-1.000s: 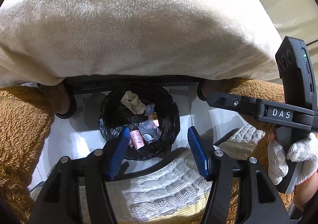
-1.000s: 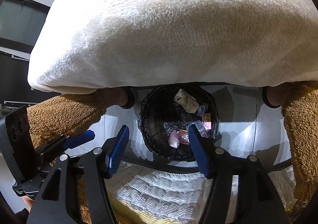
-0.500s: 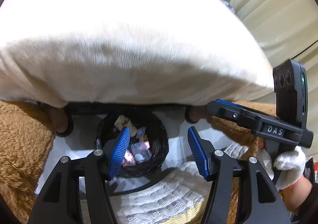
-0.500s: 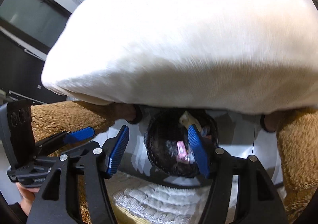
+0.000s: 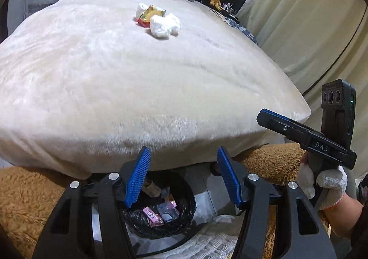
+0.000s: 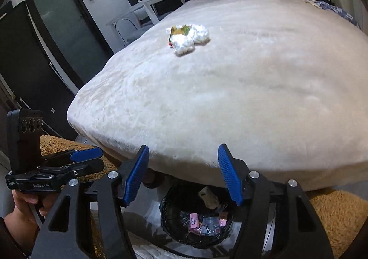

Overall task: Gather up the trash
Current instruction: 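Move both open tools back toward the white bags on the bed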

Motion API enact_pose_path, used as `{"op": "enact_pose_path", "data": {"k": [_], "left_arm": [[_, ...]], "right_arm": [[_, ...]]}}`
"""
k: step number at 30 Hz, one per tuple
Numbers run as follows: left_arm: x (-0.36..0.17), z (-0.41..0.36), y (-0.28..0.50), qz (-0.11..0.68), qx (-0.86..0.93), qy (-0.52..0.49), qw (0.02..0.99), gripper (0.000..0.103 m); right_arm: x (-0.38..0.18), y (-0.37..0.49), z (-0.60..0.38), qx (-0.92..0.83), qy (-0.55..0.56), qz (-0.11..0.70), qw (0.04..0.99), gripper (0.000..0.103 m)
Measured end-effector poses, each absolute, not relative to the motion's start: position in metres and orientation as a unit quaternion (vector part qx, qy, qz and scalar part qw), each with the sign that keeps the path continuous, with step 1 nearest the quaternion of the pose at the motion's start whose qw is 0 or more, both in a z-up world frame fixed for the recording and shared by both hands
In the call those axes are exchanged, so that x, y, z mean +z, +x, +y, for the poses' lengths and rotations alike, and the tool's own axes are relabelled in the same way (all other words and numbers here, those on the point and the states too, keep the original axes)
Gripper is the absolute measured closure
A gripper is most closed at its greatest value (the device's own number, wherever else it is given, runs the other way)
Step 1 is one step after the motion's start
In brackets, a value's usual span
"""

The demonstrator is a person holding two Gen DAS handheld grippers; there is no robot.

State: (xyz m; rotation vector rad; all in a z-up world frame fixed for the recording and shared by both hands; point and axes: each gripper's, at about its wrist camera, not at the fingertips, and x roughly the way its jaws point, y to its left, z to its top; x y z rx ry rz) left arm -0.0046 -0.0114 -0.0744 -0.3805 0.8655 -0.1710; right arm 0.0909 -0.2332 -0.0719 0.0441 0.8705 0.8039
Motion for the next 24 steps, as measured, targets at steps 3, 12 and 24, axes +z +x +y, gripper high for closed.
{"op": "enact_pose_path", "data": {"k": [3, 12, 24], "left_arm": [[-0.060, -0.008, 0.006, 0.404, -0.081, -0.169, 0.895, 0.044], [-0.029, 0.003, 0.058, 0.378, -0.069, -0.127, 0.914, 0.044], [-0.020, 0.012, 0.132, 0.382, -0.060, -0.125, 0.914, 0.037]], "right_arm": [[-0.063, 0.103, -0.234, 0.383, 0.022, 0.401, 0.832, 0.040], [-0.030, 0.145, -0.227, 0.394, 0.009, 0.363, 0.844, 0.036], [-0.014, 0.203, -0.222, 0.394, 0.015, 0.358, 0.846, 0.033]]}}
